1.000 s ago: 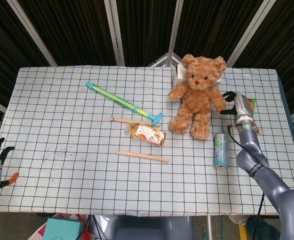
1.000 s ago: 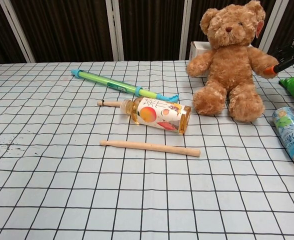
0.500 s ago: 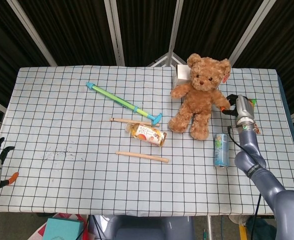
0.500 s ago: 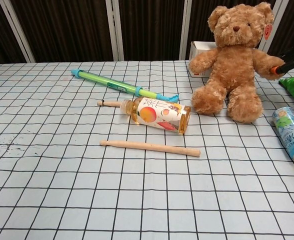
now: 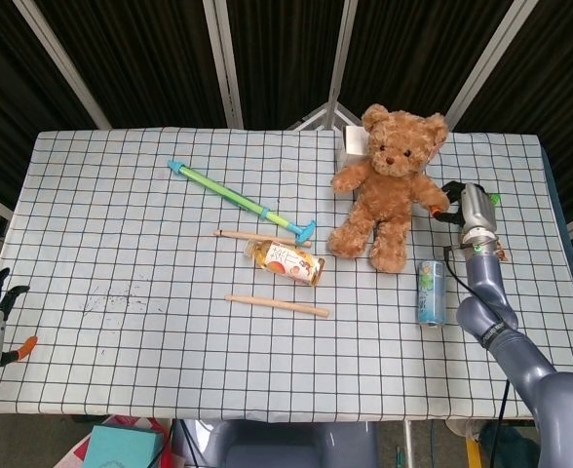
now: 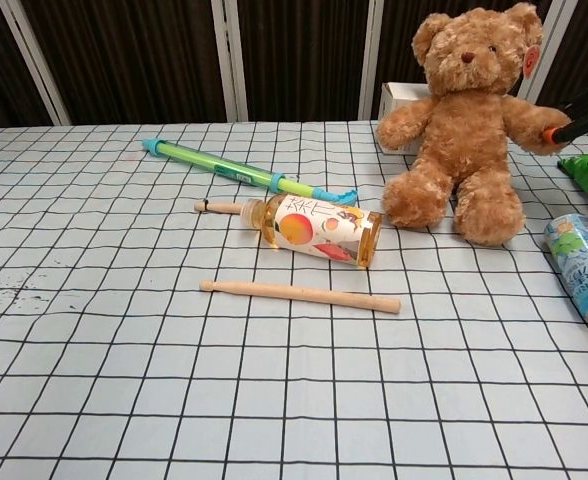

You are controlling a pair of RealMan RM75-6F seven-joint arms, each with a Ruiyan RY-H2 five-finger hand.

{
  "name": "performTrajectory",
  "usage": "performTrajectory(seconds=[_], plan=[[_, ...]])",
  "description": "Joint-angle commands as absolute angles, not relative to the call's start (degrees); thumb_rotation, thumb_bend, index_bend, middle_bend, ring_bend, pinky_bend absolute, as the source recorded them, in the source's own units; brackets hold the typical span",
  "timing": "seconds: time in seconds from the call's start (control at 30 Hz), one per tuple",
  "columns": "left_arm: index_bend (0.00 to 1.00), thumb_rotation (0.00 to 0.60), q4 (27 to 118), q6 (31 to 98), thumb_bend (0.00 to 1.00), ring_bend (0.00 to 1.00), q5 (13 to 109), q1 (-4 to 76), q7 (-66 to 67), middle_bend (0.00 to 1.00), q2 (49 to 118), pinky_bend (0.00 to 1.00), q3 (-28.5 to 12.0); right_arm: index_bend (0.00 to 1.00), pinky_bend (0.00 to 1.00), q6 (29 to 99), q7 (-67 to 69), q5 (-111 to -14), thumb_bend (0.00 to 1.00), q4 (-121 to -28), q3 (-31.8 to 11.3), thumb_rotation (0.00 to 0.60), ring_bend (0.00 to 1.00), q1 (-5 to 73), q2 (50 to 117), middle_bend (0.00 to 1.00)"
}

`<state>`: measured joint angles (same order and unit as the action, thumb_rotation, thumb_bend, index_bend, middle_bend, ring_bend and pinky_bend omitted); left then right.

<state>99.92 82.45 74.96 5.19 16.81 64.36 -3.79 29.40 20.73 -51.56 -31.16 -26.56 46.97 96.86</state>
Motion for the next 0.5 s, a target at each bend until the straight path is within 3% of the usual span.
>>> performTrajectory(seconds=[0.03,0.5], plan=[[0.21,0.600,100.0,82.6,0.31,0.00,75.0,5.1,16.7,0.00,64.3,0.12,-3.8,0.68,0.00,29.0,20.9,-51.5,0.47,-30.6,-26.6,0.600,0.40,46.9,97.2,0.59],[0.21,0.600,99.9,82.4,0.31,0.00,75.0,5.3,16.7,0.00,64.4,0.12,-3.7,0.68,0.00,30.0,20.4,-52.3,0.47,-32.2,-26.9,0.600,0.40,46.9,96.6,0.59]])
